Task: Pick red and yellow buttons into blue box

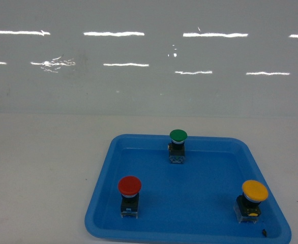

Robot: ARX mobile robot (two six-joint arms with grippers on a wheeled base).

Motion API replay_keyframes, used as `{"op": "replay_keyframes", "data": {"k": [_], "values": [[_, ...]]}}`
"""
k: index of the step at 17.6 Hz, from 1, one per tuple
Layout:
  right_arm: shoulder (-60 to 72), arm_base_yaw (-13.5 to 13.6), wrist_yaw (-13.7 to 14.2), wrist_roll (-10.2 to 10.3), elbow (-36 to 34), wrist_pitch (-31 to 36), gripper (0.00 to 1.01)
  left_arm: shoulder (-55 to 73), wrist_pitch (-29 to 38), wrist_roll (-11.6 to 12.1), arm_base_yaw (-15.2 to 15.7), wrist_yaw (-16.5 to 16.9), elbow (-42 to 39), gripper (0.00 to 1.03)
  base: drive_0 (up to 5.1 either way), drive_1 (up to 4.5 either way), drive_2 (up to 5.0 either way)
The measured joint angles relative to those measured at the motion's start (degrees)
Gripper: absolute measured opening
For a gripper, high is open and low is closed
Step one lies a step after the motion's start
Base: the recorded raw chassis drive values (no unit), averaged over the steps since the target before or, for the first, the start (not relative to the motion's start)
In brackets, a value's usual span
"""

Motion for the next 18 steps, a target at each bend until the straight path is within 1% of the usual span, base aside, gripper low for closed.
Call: {"op": "replay_keyframes", "data": {"k": [10, 11, 12, 13, 14, 15, 16, 17, 18], "values": [[0.0, 0.0, 0.0, 0.0, 0.0, 0.0, 0.98, 0.1, 0.3, 0.0, 0.0, 0.0, 0.0, 0.98, 0.0, 0.00, 0.0], [0.6, 0.4, 0.0, 0.0, 0.0, 1.5, 0.98, 1.9, 3.9, -0.3, -0.2, -0.3, 0.0, 0.98, 0.0, 0.00, 0.0], [4.0, 1.9, 0.0, -0.4, 0.0, 6.2, 0.98, 5.5, 8.4, 0.3, -2.1, -3.1, -0.1, 0.98, 0.0, 0.00, 0.0], [8.6, 3.3, -0.2, -0.9, 0.0, 9.4, 0.98, 9.9, 11.8, 0.4, -3.5, -4.4, 0.0, 0.98, 0.0, 0.00, 0.0], [16.6, 4.2, -0.7, -1.7, 0.0, 16.5, 0.98, 17.7, 17.6, 1.0, -5.9, -6.5, 0.0, 0.98, 0.0, 0.00, 0.0], [21.6, 4.2, -1.2, -2.1, 0.0, 21.0, 0.98, 22.4, 20.9, 1.0, -7.0, -7.5, 0.1, 0.98, 0.0, 0.00, 0.0], [29.8, 4.2, -1.6, -2.5, 0.2, 27.7, 0.98, 29.6, 24.4, 1.3, -9.3, -7.7, 0.7, 0.98, 0.0, 0.00, 0.0], [38.6, 4.2, -2.8, -2.8, 1.0, 33.7, 0.98, 37.1, 26.1, 1.3, -12.1, -8.4, 2.9, 0.98, 0.0, 0.00, 0.0], [48.4, 4.4, -3.7, -3.1, 3.7, 40.0, 0.98, 45.6, 28.1, 1.3, -14.5, -10.2, 6.9, 0.98, 0.0, 0.00, 0.0]]}}
